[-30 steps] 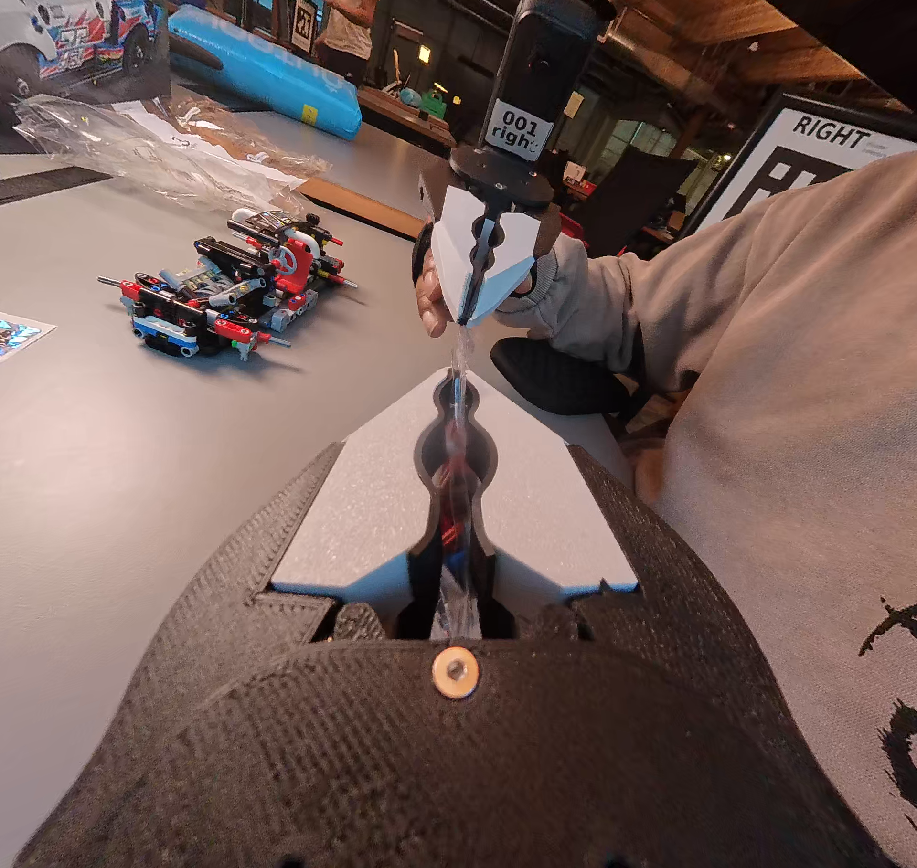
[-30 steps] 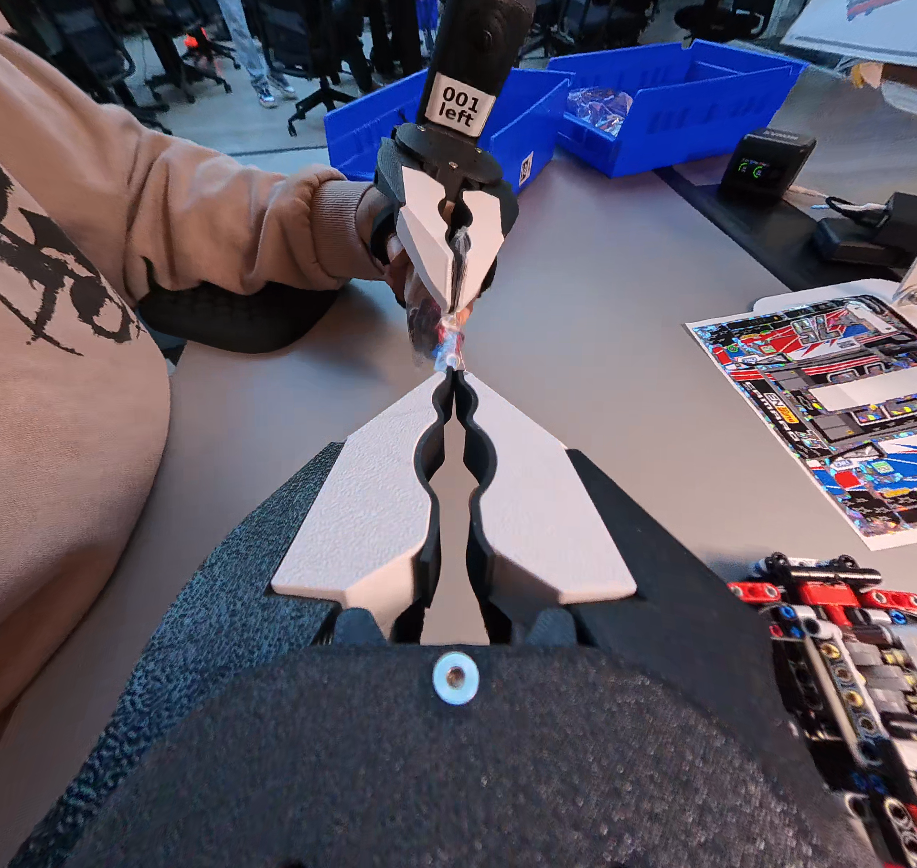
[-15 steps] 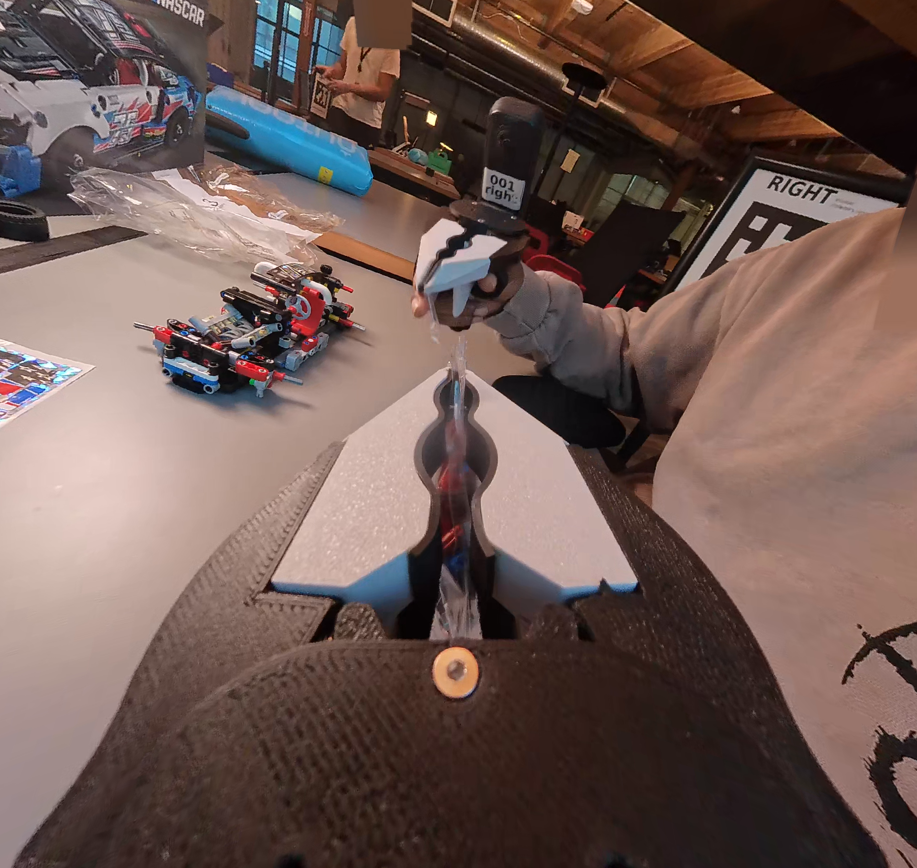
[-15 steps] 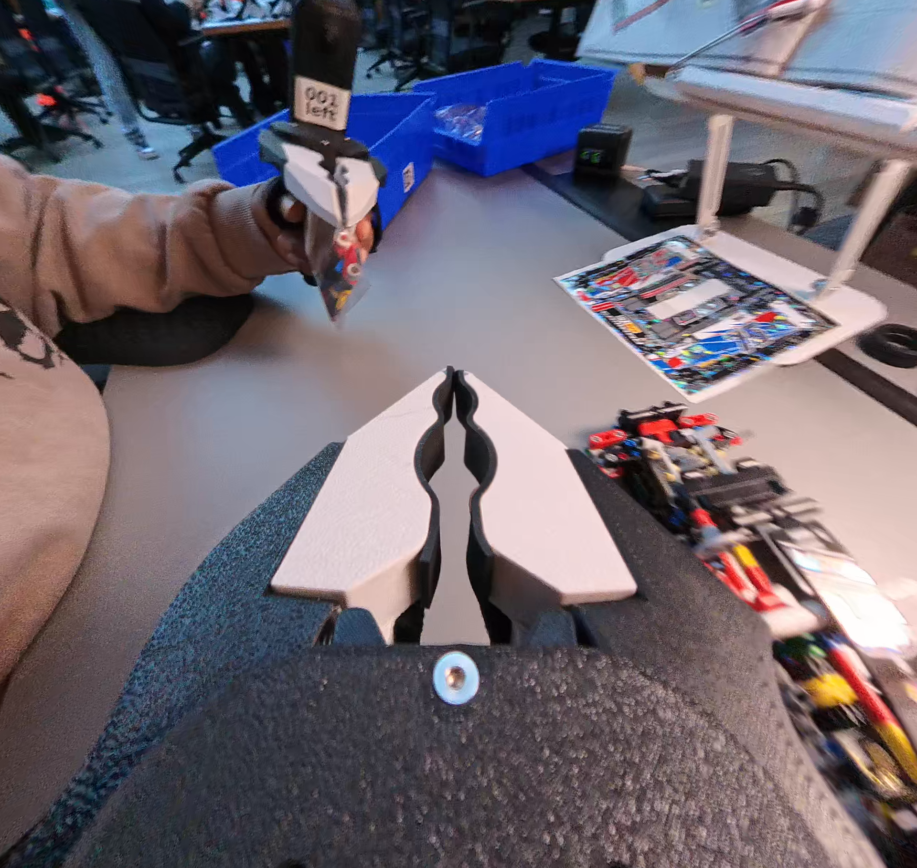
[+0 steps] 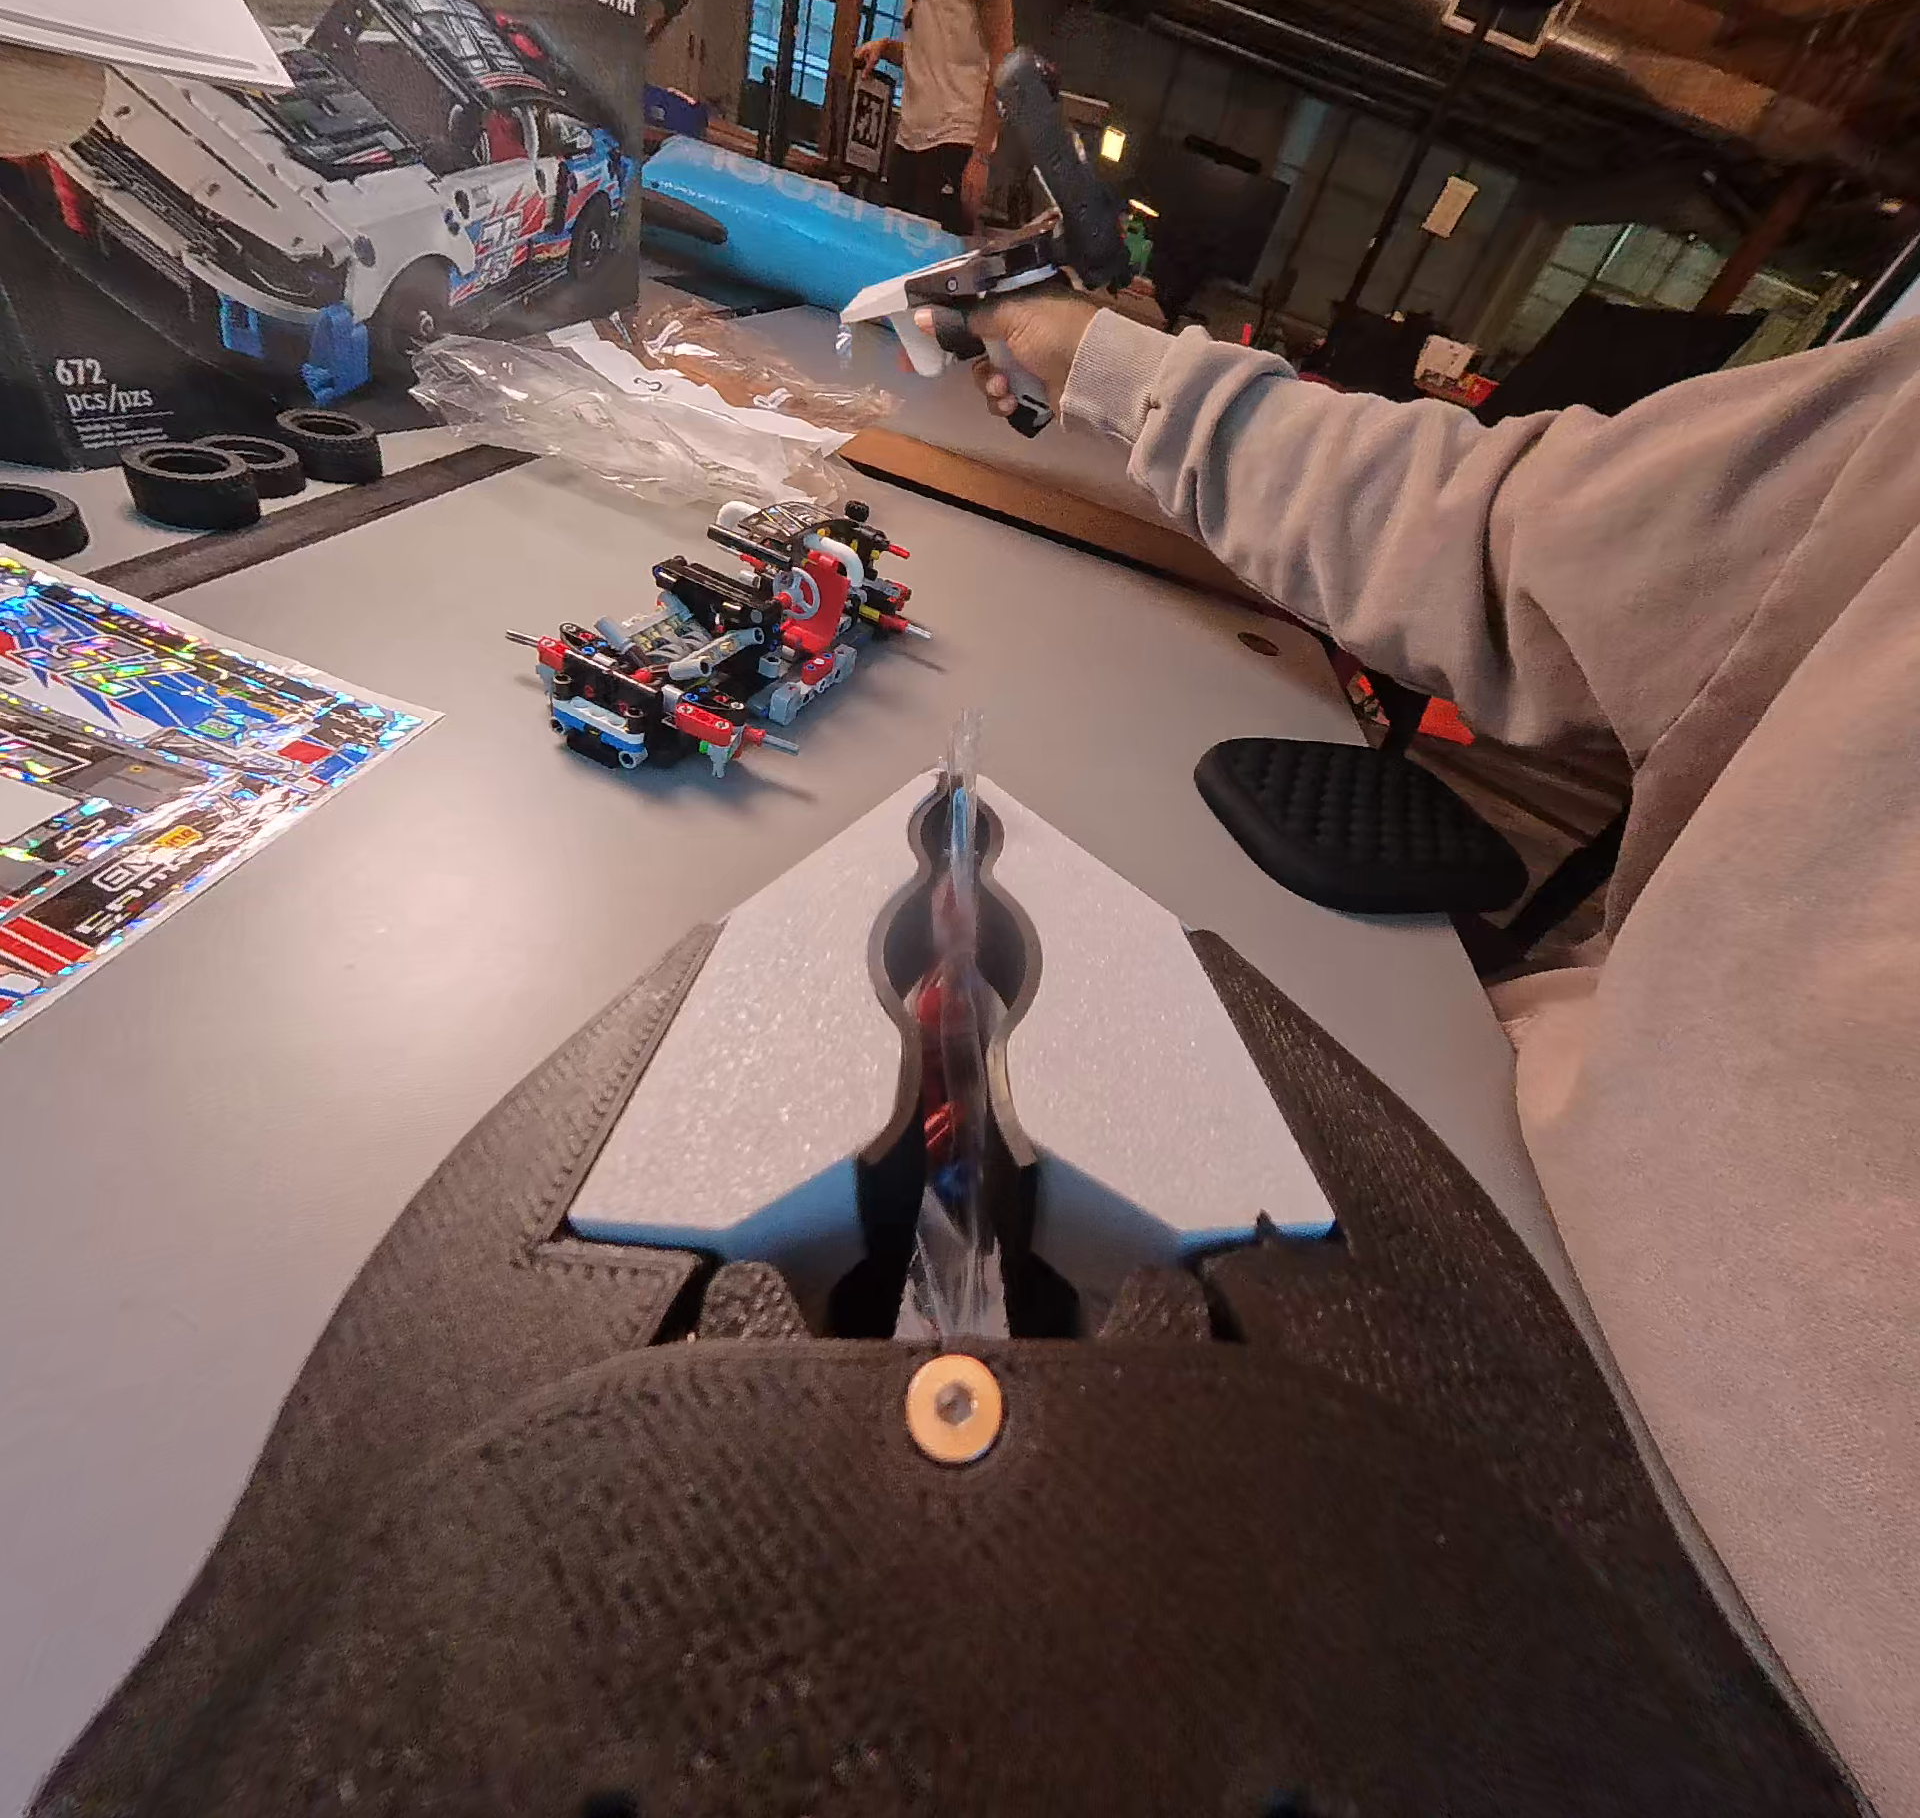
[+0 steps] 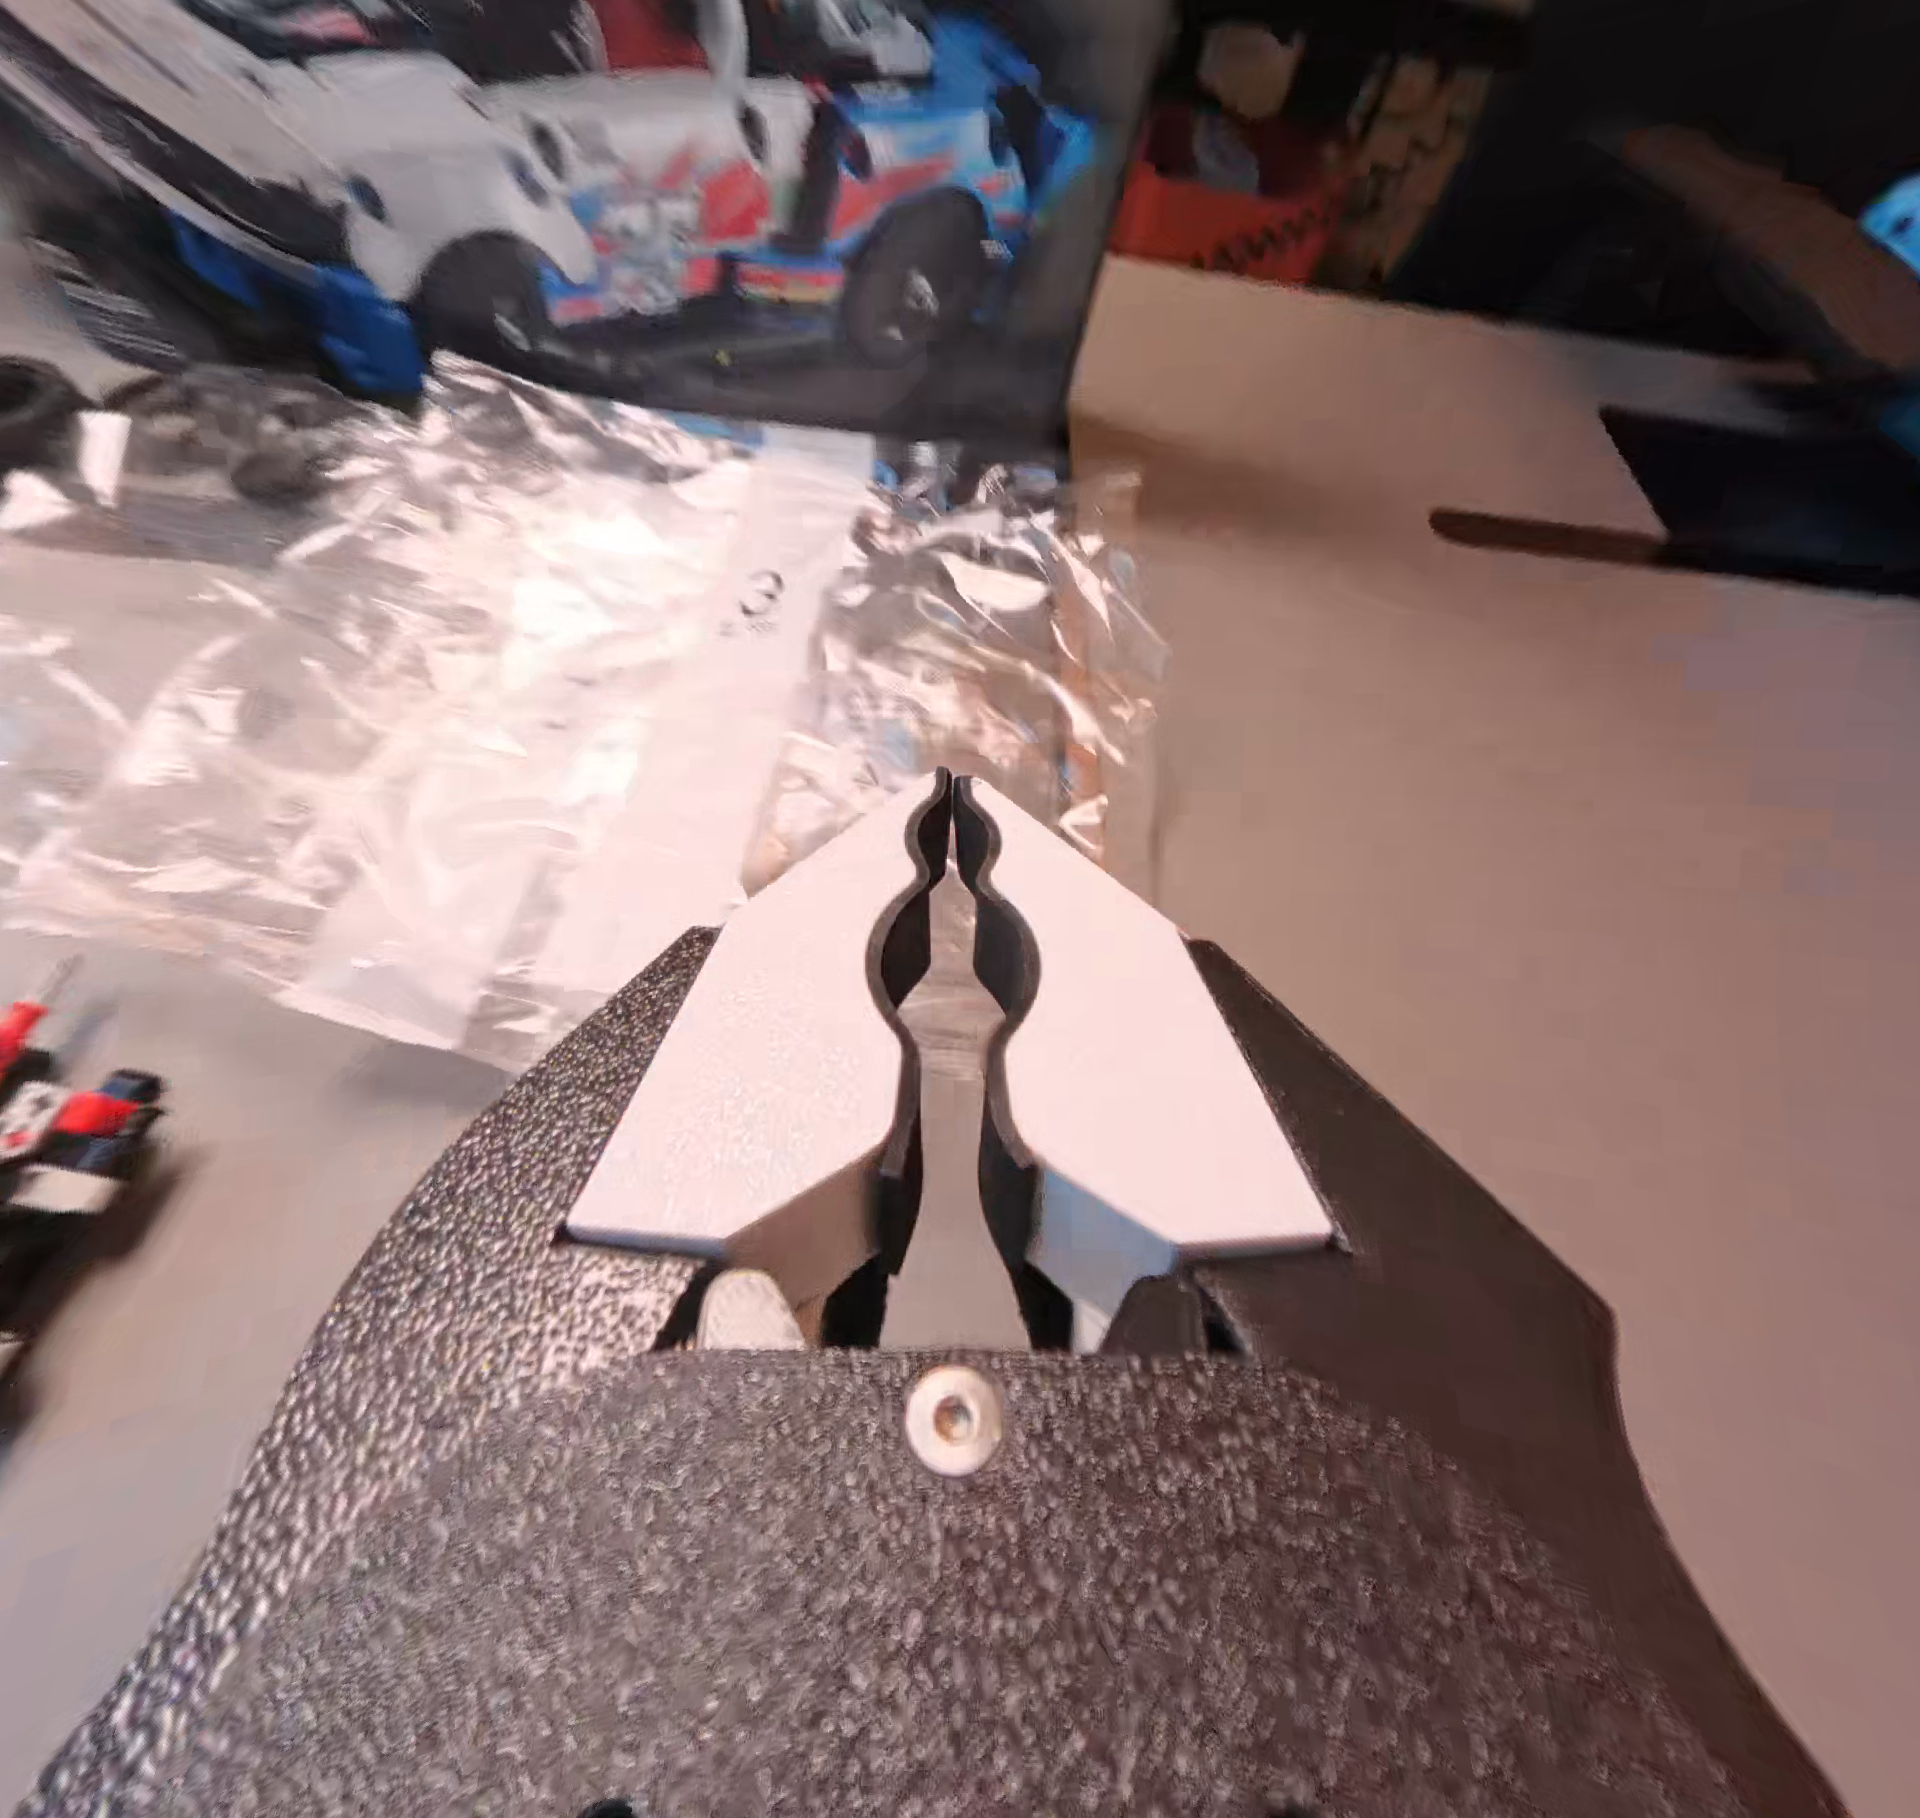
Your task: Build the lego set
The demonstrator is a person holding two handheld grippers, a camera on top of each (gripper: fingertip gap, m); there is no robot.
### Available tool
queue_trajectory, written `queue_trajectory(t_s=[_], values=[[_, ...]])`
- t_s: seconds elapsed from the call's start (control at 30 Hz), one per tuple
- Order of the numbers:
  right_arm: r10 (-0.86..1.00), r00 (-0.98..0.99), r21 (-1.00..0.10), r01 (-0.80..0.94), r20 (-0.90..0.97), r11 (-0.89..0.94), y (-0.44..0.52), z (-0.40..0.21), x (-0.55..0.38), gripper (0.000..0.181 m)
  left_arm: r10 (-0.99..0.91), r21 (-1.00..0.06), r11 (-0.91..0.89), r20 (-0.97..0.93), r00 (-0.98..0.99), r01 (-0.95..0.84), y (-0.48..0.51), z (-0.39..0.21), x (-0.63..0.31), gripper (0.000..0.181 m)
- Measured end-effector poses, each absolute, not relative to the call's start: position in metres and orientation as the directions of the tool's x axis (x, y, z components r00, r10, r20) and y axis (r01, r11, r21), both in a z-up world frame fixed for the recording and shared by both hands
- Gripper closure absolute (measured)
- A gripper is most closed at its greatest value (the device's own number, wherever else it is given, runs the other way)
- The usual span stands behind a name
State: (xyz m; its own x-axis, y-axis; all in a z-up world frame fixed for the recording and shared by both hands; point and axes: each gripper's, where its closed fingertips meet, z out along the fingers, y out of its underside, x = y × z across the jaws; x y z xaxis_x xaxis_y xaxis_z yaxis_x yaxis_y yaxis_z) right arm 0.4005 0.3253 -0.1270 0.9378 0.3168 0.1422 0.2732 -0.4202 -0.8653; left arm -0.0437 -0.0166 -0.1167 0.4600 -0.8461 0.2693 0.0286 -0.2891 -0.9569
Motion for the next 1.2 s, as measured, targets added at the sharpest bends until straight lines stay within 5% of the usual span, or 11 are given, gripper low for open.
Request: queue_trajectory(t_s=[0.33,0.57,0.8,1.0,1.2], values=[[0.133,0.98,-0.778,0.197,0.146,-0.597,0.309,-0.165,0.465,0.181,-0.825,-0.942,-0.333,0.305,0.476,0.027,-0.009,-0.134,-0.046,0.181],[0.208,0.958,-0.691,0.287,0.198,-0.663,0.274,-0.185,0.466,0.181,-0.808,-0.944,-0.329,0.301,0.506,0.037,-0.005,-0.13,-0.05,0.181],[0.22,0.949,-0.805,0.311,0.228,-0.506,0.27,-0.14,0.451,0.139,-0.798,-0.935,-0.348,0.332,0.503,0.064,-0.005,-0.128,-0.047,0.181],[0.599,0.744,-0.874,0.464,0.294,-0.147,0.207,-0.079,0.302,0.129,-0.802,-0.933,-0.353,0.341,0.49,0.071,-0.005,-0.13,-0.044,0.181],[0.981,0.146,-0.907,0.418,0.124,0.053,0.05,-0.105,0.095,0.151,-0.824,-0.934,-0.338,0.354,0.442,0.118,-0.01,-0.124,-0.041,0.181]])
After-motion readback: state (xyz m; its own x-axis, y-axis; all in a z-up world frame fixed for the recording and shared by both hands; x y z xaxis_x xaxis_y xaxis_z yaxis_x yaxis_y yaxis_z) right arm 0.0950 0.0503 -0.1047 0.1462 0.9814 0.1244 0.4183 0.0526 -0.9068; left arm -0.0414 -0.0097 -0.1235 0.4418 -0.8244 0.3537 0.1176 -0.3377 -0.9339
